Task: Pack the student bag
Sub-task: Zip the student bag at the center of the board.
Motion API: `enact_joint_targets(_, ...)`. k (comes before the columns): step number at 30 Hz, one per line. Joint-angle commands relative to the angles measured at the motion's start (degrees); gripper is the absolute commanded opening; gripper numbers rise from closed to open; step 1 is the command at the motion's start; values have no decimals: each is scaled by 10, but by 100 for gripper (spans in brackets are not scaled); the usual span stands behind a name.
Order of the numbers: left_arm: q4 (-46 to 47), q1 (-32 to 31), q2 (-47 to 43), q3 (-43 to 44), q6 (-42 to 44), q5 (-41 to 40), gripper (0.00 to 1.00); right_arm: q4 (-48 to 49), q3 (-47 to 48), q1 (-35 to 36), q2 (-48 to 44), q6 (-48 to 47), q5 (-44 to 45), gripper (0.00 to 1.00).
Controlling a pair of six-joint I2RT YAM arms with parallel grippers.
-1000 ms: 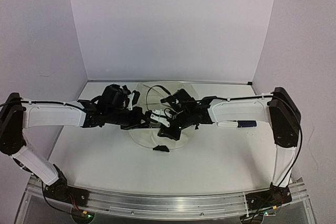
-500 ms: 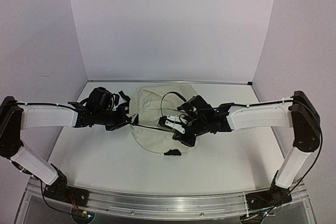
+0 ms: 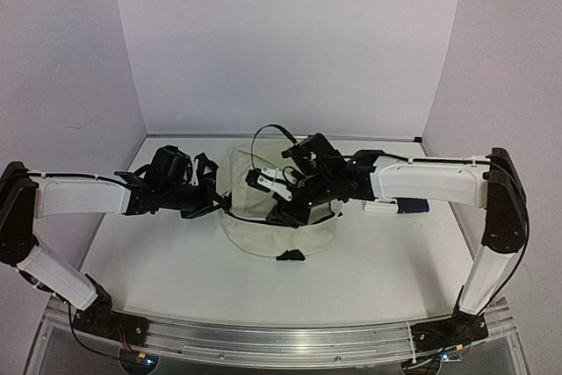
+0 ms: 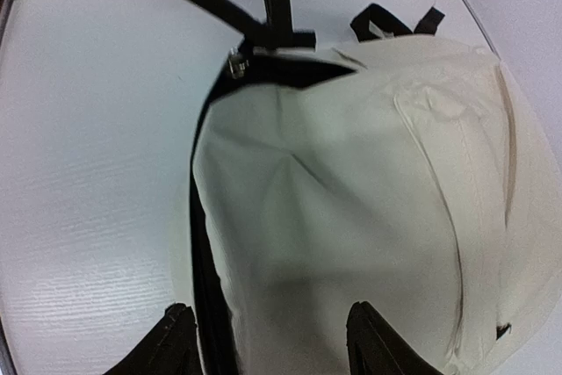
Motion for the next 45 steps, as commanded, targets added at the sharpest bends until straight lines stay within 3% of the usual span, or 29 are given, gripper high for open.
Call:
enact_joint_targets(1, 21, -6, -23, 4, 6, 5, 0, -11, 71, 27, 58, 10, -20, 58)
enact_joint_targets(7, 16, -6, -24, 4, 4, 0, 0, -15, 100, 48, 111, 10, -20, 50)
enact_joint_targets(8, 15, -6, -23, 4, 5, -1, 0, -16, 101, 49, 118, 9, -14, 45)
enact_joint_targets(11, 10, -4, -19, 1, -1, -9, 0, -17, 94, 49, 120, 7, 2, 5)
enact_joint_targets(12, 7, -2, -18, -1, -6, -18, 0, -17, 87, 49, 111, 7, 3, 0)
enact_joint_targets(18, 3, 48, 30, 10, -26, -31, 0, -25, 34, 51, 54, 6, -17, 0)
enact_joint_targets(24, 36, 104, 120, 64, -8, 4, 0, -42, -6, 55, 27, -2, -37, 0)
enact_joint_targets(31, 38, 120, 170, 137, 21, 20, 0, -56, -43, 68, 19, -5, -62, 0)
enact_joint_targets(36, 20, 120, 167, 175, 44, 24, 0, -59, -42, 76, 31, 0, -81, 0)
enact_joint_targets(42, -33, 126, 188, 220, 64, 12, 0, -59, 23, 84, 50, 24, -95, 1)
enact_joint_targets(45, -55, 126, 178, 215, 62, 19, 6, -65, 69, 71, 46, 62, -90, 24)
